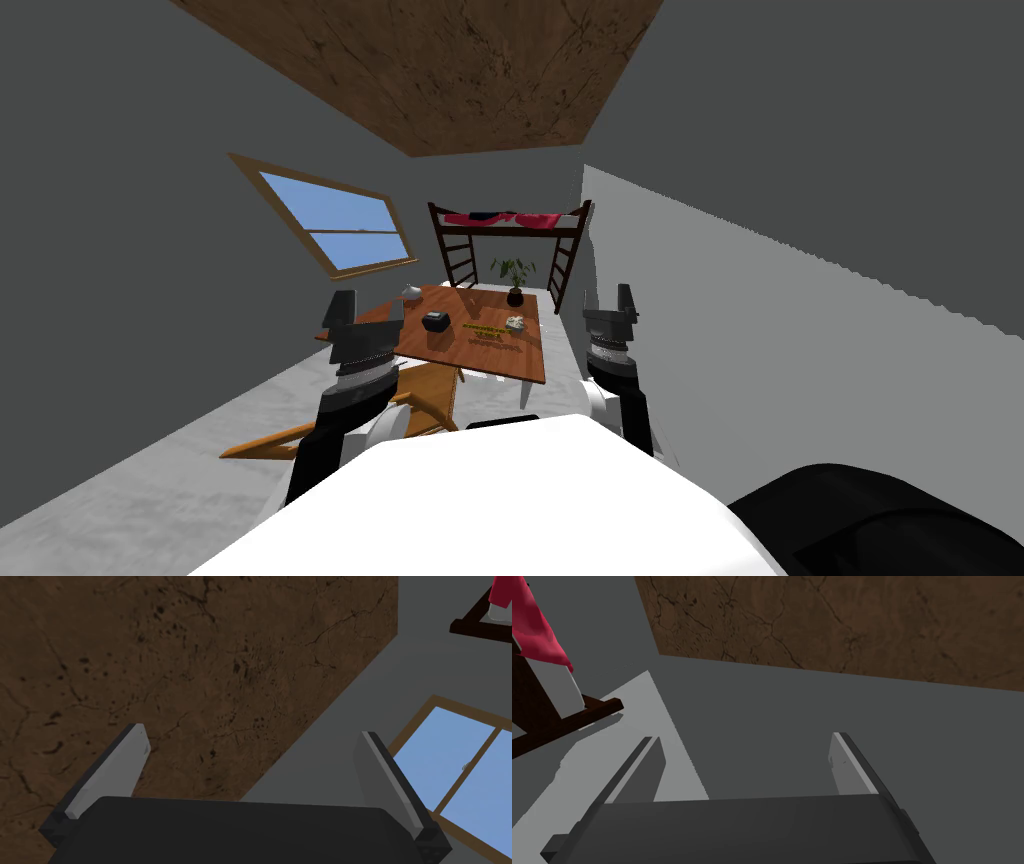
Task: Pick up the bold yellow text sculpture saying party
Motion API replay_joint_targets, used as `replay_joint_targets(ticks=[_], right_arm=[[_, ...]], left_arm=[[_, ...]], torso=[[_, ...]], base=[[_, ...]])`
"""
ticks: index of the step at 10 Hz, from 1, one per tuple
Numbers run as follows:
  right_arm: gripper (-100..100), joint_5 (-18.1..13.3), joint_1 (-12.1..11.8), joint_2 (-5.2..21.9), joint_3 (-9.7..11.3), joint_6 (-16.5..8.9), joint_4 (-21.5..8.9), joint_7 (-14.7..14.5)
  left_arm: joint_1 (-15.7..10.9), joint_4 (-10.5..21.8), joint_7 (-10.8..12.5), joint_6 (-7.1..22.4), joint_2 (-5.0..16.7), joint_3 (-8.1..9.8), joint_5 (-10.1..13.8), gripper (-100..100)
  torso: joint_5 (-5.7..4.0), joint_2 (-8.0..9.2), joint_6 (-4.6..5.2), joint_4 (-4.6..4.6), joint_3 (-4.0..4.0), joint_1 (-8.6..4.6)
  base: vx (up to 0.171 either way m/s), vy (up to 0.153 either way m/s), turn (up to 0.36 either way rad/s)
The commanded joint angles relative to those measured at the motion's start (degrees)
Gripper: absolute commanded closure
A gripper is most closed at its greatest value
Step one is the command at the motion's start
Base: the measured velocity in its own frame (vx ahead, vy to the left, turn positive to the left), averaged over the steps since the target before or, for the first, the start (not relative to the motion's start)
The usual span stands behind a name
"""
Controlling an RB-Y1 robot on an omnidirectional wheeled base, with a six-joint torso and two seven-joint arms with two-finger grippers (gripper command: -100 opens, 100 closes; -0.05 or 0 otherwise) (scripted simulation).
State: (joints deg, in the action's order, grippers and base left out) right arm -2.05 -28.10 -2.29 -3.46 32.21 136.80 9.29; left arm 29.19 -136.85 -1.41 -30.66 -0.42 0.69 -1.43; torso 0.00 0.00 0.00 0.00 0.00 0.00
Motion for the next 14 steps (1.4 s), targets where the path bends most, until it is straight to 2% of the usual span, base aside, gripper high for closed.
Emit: replay_joint_targets(ticks=[1,5,7,8,10,11,12,13,14], right_arm=[[0,0.0,0.0,0.0,0.0,0.0,0.0,0.0],[0,0.0,0.0,0.0,0.0,0.0,0.0,0.0],[0,0.0,0.0,0.0,0.0,0.0,0.0,0.0],[0,0.0,0.0,0.0,0.0,0.0,0.0,0.0],[0,0.0,0.0,0.0,0.0,0.0,0.0,0.0],[0,0.0,0.0,0.0,0.0,0.0,0.0,0.0],[0,0.0,0.0,0.0,0.0,0.0,0.0,0.0],[0,0.0,0.0,0.0,0.0,0.0,0.0,0.0],[0,0.0,0.0,0.0,0.0,0.0,0.0,0.0]], left_arm=[[-1.0,2.1,-0.1,0.3,2.5,0.29,0.0,-100],[-4.4,8.2,-0.4,1.2,6.6,1.30,0.0,-100],[-6.7,12.6,-0.6,1.8,8.2,2.03,0.0,-100],[-6.7,13.4,-0.6,1.8,8.2,2.03,0.0,-100],[-9.5,17.4,-0.9,2.5,9.6,2.87,0.1,-100],[-9.5,18.6,-0.9,2.5,9.6,2.87,0.1,-100],[-11.0,21.2,-1.1,2.8,10.2,3.33,0.1,-100],[-11.0,21.5,-1.1,2.8,10.2,3.33,0.1,-100],[-12.5,24.0,-1.3,3.2,10.7,3.81,0.1,-100]], torso=[[0.00,0.00,0.00,0.00,0.00,0.00],[0.03,0.15,0.01,0.04,0.09,0.12],[0.03,0.10,0.01,0.02,0.06,0.13],[0.03,0.10,0.01,0.02,0.06,0.12],[0.02,0.05,0.01,0.01,0.03,0.08],[0.02,0.05,0.01,0.01,0.03,0.10],[0.03,0.05,-0.01,0.01,0.03,0.10],[0.02,0.05,0.00,0.01,0.03,0.09],[0.02,0.03,-0.01,0.01,0.02,0.07]], base=[[-0.037,0.018,-0.053],[-0.046,0.023,-0.064],[-0.033,0.026,-0.086],[-0.021,0.016,-0.022],[-0.019,0.017,-0.076],[-0.018,0.020,-0.038],[-0.020,0.017,-0.074],[-0.015,0.013,-0.032],[-0.014,0.009,-0.078]])
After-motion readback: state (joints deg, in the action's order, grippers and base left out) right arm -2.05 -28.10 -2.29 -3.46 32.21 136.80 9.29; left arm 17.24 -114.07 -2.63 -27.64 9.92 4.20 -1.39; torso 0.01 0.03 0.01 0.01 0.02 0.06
